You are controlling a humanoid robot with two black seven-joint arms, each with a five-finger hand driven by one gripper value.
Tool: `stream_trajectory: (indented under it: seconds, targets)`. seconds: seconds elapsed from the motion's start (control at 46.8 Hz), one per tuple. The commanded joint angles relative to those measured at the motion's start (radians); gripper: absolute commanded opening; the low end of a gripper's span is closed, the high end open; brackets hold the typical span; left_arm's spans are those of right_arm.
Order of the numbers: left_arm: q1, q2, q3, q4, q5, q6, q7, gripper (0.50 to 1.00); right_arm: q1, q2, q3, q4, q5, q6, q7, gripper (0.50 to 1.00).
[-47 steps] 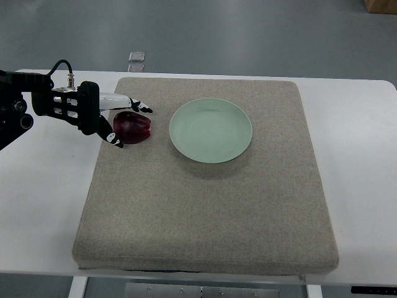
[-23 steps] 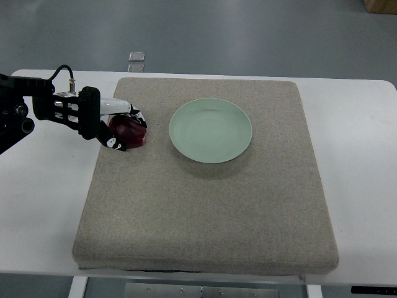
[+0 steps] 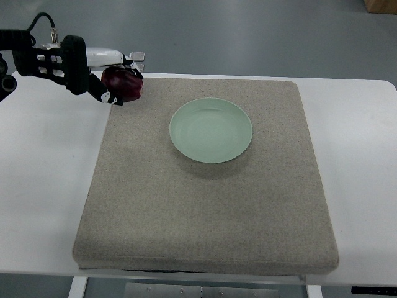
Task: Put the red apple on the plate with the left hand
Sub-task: 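Lift the red apple up and away from the board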
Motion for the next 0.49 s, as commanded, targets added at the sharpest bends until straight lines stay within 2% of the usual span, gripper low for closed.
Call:
stream_trajectory:
  seconds: [0.0,0.47]
  targets:
    - [-0.043,0.004,-0.017,0.0,-0.006,-0.001,0.001,0.5,0.0,0.0,-0.001,0.0,0.0,0.0,0.0,0.932]
    - [-0.163,-0.022,-0.015,0.0,-0.029,-0.006,0.002,0.5,0.0,0.0,0.0,0.0,0.0,0.0,0.0,0.932]
